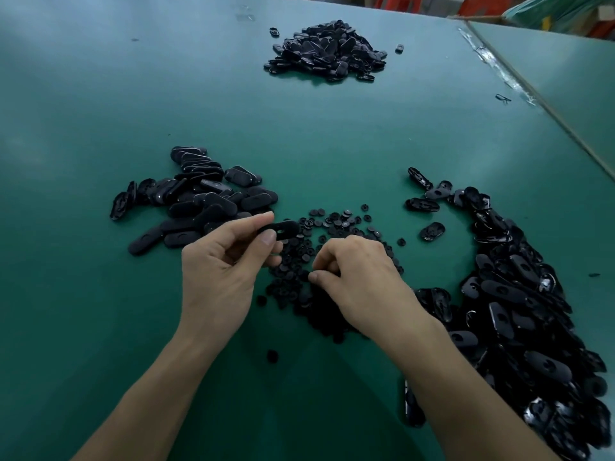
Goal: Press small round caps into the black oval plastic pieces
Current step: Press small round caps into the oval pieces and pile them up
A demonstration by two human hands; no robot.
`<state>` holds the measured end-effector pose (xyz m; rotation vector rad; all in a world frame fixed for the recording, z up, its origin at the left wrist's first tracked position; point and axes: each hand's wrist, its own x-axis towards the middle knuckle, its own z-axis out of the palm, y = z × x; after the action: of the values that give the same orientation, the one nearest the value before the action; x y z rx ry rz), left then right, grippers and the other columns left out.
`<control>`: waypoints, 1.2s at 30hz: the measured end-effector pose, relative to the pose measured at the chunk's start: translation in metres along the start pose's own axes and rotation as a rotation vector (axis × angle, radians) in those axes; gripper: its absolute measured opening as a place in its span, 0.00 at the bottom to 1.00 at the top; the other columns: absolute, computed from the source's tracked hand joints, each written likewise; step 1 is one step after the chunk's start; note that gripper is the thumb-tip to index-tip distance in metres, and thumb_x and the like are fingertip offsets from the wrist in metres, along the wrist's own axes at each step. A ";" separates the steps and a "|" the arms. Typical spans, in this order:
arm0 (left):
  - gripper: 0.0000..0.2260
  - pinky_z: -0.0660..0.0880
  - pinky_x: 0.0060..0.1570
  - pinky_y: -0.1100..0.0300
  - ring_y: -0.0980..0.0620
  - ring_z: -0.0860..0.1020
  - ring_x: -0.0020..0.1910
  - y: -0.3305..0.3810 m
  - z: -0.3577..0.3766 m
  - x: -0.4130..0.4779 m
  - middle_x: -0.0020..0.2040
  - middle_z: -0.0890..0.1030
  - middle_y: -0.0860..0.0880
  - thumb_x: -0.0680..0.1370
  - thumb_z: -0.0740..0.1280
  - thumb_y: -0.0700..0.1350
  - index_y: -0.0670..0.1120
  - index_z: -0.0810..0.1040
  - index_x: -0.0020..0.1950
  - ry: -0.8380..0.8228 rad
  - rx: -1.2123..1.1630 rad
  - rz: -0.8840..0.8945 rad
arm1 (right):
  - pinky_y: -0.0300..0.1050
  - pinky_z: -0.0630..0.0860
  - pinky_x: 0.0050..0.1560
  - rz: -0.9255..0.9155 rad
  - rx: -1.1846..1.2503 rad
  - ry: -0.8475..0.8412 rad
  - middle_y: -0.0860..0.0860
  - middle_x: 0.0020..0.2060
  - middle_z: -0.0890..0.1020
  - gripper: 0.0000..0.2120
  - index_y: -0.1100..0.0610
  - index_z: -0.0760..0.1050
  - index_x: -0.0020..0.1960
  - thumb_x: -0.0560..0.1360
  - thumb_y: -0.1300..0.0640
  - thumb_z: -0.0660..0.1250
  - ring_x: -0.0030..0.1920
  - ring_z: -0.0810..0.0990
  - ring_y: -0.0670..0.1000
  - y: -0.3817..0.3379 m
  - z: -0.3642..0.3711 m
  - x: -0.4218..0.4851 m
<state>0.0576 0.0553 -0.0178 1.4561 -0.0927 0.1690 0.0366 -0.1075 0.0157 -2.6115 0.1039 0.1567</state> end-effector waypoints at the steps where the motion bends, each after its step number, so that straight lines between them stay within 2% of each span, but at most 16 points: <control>1: 0.10 0.80 0.43 0.65 0.53 0.85 0.39 0.000 0.001 0.000 0.40 0.86 0.50 0.77 0.70 0.35 0.49 0.83 0.53 0.001 -0.003 -0.001 | 0.47 0.77 0.53 0.003 0.019 -0.015 0.45 0.44 0.79 0.03 0.51 0.81 0.48 0.78 0.52 0.71 0.48 0.78 0.47 0.000 -0.001 0.001; 4: 0.10 0.80 0.43 0.65 0.53 0.85 0.40 0.000 0.001 -0.001 0.40 0.86 0.49 0.77 0.70 0.35 0.49 0.84 0.53 0.004 -0.003 -0.012 | 0.47 0.79 0.54 -0.007 0.033 -0.026 0.46 0.45 0.81 0.02 0.51 0.82 0.48 0.78 0.55 0.70 0.47 0.79 0.47 0.001 -0.002 0.001; 8: 0.09 0.81 0.43 0.64 0.52 0.85 0.40 0.001 0.000 -0.001 0.41 0.86 0.49 0.76 0.70 0.38 0.49 0.84 0.53 -0.001 0.000 -0.024 | 0.44 0.74 0.53 -0.056 -0.018 -0.027 0.45 0.47 0.76 0.04 0.50 0.77 0.48 0.81 0.54 0.65 0.50 0.74 0.46 0.002 -0.002 -0.001; 11: 0.09 0.81 0.43 0.63 0.52 0.85 0.40 0.001 0.000 -0.001 0.41 0.86 0.49 0.76 0.71 0.37 0.50 0.84 0.53 0.001 0.021 -0.012 | 0.42 0.72 0.43 -0.083 0.081 0.012 0.44 0.41 0.76 0.06 0.49 0.70 0.46 0.82 0.55 0.62 0.42 0.74 0.43 0.001 -0.005 -0.005; 13: 0.09 0.82 0.42 0.62 0.53 0.85 0.39 0.000 0.000 -0.002 0.42 0.86 0.51 0.75 0.73 0.38 0.50 0.84 0.52 0.004 0.064 -0.001 | 0.41 0.72 0.36 -0.083 0.179 0.056 0.44 0.38 0.78 0.07 0.48 0.70 0.46 0.82 0.56 0.62 0.36 0.75 0.44 0.000 -0.009 -0.006; 15: 0.08 0.82 0.42 0.61 0.54 0.84 0.37 0.001 0.000 -0.002 0.41 0.86 0.51 0.75 0.74 0.40 0.50 0.84 0.52 0.005 0.090 0.007 | 0.37 0.75 0.39 -0.077 0.275 0.094 0.44 0.39 0.80 0.05 0.48 0.74 0.48 0.81 0.57 0.65 0.39 0.78 0.43 -0.001 -0.012 -0.005; 17: 0.08 0.82 0.42 0.61 0.52 0.85 0.38 0.001 0.000 -0.003 0.41 0.86 0.50 0.75 0.73 0.38 0.49 0.84 0.51 -0.002 0.078 0.007 | 0.30 0.75 0.45 -0.080 0.332 0.110 0.43 0.41 0.82 0.06 0.47 0.79 0.53 0.79 0.58 0.68 0.42 0.80 0.40 0.000 -0.014 -0.006; 19: 0.07 0.82 0.42 0.61 0.50 0.86 0.39 0.001 0.000 -0.004 0.41 0.86 0.49 0.76 0.72 0.36 0.48 0.84 0.50 -0.014 0.056 0.003 | 0.32 0.77 0.48 -0.092 0.370 0.126 0.43 0.40 0.83 0.07 0.48 0.82 0.53 0.78 0.59 0.71 0.43 0.82 0.39 0.001 -0.015 -0.008; 22: 0.08 0.82 0.42 0.62 0.50 0.86 0.40 0.002 0.001 -0.004 0.42 0.87 0.49 0.76 0.72 0.36 0.48 0.84 0.50 -0.026 0.042 0.004 | 0.36 0.80 0.47 -0.100 0.446 0.150 0.43 0.38 0.84 0.07 0.48 0.82 0.47 0.76 0.60 0.73 0.41 0.83 0.40 0.002 -0.015 -0.010; 26: 0.08 0.82 0.42 0.62 0.50 0.86 0.40 0.002 0.001 -0.005 0.41 0.87 0.49 0.75 0.73 0.35 0.47 0.84 0.49 -0.032 0.039 -0.004 | 0.30 0.76 0.42 -0.115 0.493 0.183 0.40 0.36 0.84 0.06 0.49 0.84 0.46 0.75 0.59 0.73 0.39 0.83 0.40 0.001 -0.015 -0.012; 33: 0.08 0.82 0.40 0.61 0.50 0.86 0.38 0.004 0.002 -0.008 0.40 0.86 0.48 0.74 0.74 0.35 0.47 0.84 0.48 -0.080 0.028 -0.005 | 0.39 0.81 0.48 -0.112 0.544 0.199 0.41 0.38 0.85 0.10 0.48 0.84 0.52 0.76 0.61 0.73 0.42 0.84 0.41 -0.003 -0.012 -0.016; 36: 0.08 0.81 0.40 0.62 0.52 0.85 0.38 0.005 0.004 -0.008 0.40 0.86 0.49 0.73 0.74 0.35 0.48 0.84 0.47 -0.102 0.001 -0.015 | 0.41 0.82 0.46 -0.098 0.569 0.216 0.42 0.37 0.84 0.08 0.47 0.81 0.46 0.74 0.60 0.75 0.40 0.84 0.42 -0.006 -0.011 -0.017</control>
<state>0.0487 0.0518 -0.0136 1.4654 -0.1641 0.0824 0.0210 -0.1071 0.0301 -2.0508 0.0814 -0.1696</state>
